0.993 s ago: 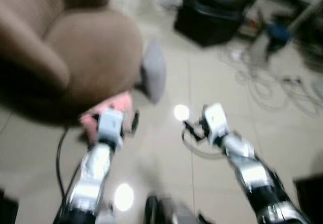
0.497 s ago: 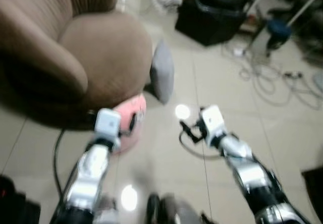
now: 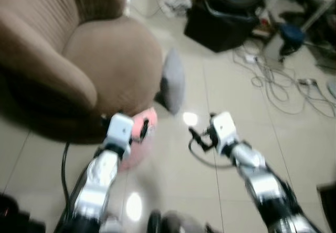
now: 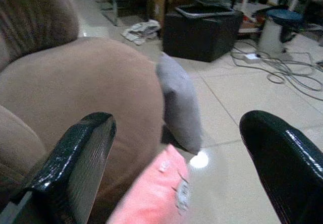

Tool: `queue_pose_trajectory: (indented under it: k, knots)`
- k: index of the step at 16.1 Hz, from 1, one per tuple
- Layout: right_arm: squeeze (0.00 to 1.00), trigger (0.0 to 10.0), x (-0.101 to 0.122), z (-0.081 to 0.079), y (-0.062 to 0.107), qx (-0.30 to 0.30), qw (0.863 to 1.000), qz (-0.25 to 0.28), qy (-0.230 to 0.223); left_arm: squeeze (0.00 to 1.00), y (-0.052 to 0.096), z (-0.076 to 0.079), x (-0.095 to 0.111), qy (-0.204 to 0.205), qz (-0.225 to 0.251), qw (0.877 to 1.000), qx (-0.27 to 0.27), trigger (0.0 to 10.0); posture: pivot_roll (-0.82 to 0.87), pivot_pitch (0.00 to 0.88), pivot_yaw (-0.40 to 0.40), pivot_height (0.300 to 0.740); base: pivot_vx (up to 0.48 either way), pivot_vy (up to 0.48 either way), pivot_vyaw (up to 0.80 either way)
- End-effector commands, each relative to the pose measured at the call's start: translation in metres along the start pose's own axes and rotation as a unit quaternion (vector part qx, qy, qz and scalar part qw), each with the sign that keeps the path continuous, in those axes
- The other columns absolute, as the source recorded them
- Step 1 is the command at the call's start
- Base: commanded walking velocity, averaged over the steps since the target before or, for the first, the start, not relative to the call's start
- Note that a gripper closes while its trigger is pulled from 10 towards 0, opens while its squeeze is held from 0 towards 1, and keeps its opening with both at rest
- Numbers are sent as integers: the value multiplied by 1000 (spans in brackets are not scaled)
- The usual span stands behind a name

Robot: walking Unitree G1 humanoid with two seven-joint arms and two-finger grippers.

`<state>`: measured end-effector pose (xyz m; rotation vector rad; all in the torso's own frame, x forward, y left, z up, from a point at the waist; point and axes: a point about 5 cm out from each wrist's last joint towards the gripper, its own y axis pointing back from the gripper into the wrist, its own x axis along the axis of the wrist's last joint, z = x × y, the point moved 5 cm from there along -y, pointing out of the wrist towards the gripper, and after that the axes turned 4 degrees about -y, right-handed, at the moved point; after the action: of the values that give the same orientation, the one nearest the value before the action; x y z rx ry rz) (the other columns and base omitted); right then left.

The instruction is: Move the pillow to the sofa from floor

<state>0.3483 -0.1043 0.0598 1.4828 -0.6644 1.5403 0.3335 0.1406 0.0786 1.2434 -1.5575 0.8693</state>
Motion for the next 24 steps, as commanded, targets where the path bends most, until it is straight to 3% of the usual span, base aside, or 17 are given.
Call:
queue_pose_trajectory:
  k: [1, 6, 24]
  knots:
    - [0, 10000, 2, 2, 1, 0, 1000, 4, -4, 1000, 3, 0, -6, 3, -10, 1000, 2, 10000, 5, 247, -263, 740, 349, -326, 0]
    - [0, 10000, 4, -1, 2, 6, 1000, 12, -6, 1000, 5, -4, -6, 22, -9, 1000, 10, 10000, 7, 252, -259, 740, 133, 113, 0]
    - [0, 10000, -1, -5, 2, 17, 1000, 1, -2, 1000, 0, -5, -4, 10, -7, 1000, 9, 10000, 8, 235, -253, 740, 0, 65, 0]
